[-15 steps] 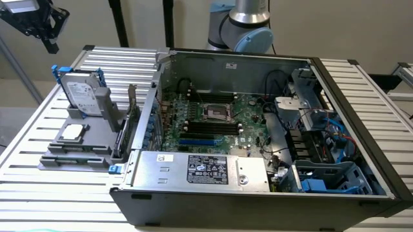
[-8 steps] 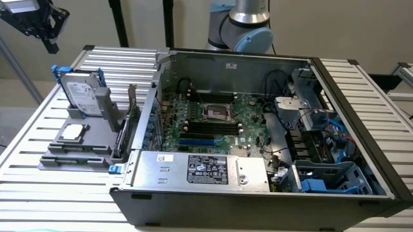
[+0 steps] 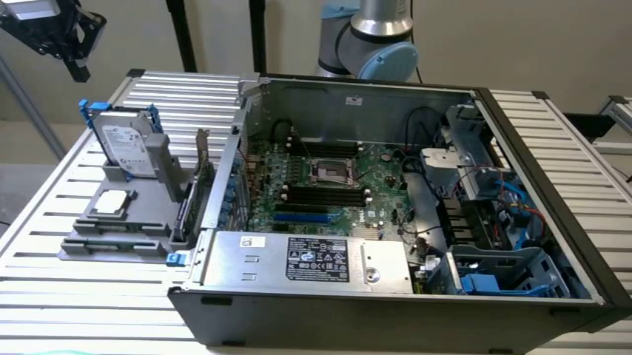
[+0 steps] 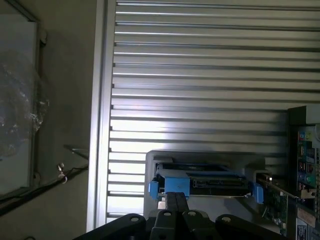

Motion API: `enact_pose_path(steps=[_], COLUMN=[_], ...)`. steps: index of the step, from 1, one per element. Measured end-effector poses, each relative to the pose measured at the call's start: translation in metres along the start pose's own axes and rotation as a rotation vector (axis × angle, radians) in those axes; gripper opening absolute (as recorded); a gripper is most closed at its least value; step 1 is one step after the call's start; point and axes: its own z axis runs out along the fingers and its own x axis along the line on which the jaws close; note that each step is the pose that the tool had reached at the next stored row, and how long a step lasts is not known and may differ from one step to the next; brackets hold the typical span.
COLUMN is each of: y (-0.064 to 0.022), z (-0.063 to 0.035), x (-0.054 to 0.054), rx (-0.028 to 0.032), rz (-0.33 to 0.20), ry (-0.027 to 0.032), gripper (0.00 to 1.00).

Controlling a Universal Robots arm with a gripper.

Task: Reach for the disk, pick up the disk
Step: 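Pick up the disk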

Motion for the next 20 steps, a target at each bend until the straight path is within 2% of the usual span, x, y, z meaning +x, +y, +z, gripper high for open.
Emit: enact_pose_path(steps=[3,20], y=[0.0001,0.0001], z=[0.0,0.0], x=[0.0,0.0001], rx=[0.0,-0.0004], rz=[-0.026,-0.335], ry=[0.0009,0.0128], gripper=[0.11,0.11])
